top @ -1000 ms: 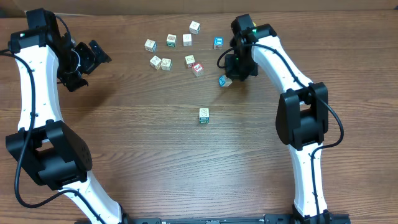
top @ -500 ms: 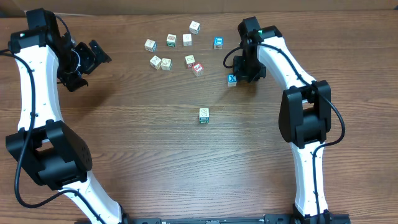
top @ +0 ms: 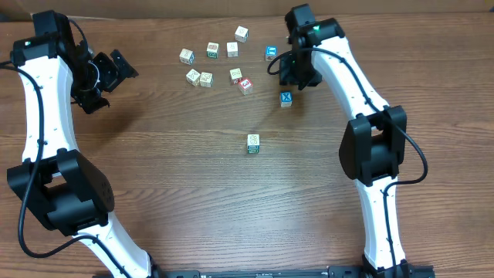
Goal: Form a tower
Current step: 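Carry the B block with the right gripper to the centre stack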
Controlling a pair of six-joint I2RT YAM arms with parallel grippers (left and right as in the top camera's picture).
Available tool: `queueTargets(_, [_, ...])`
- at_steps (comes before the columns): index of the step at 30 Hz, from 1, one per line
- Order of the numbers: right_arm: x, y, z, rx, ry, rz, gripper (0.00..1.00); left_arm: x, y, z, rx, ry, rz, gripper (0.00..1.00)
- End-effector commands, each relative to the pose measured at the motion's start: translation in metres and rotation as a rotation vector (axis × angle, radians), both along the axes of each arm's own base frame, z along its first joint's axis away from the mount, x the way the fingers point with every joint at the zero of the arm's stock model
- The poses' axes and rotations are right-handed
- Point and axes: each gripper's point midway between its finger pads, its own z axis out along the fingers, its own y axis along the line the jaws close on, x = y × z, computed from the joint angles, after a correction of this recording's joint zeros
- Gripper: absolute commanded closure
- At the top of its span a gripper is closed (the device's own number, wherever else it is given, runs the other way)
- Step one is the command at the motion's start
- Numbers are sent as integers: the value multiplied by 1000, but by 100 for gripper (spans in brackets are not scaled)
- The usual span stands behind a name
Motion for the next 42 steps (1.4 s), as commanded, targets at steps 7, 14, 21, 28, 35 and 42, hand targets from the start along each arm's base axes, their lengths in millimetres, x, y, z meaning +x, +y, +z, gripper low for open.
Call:
queueTargets(7, [-22,15,-23,-38,58,40,48,3,-3,6,4,-24,-25,1])
queueTargets(14, [-24,7,-45,-76,64,34,48,3,-3,6,4,-24,-25,1])
queueTargets(21, [-22,2,-45,-103,55,29,49,3,-3,6,4,-24,-25,0])
queueTargets(28, [-22,2,-45,-103,55,28,48,3,-3,6,4,-24,-25,0])
queueTargets(35, [-22,1,-45,-103,55,27,65,3,-3,6,4,-24,-24,1])
queueTargets(42, [-19,3,-21,-89,20,26,75,3,-3,6,4,-24,-25,0])
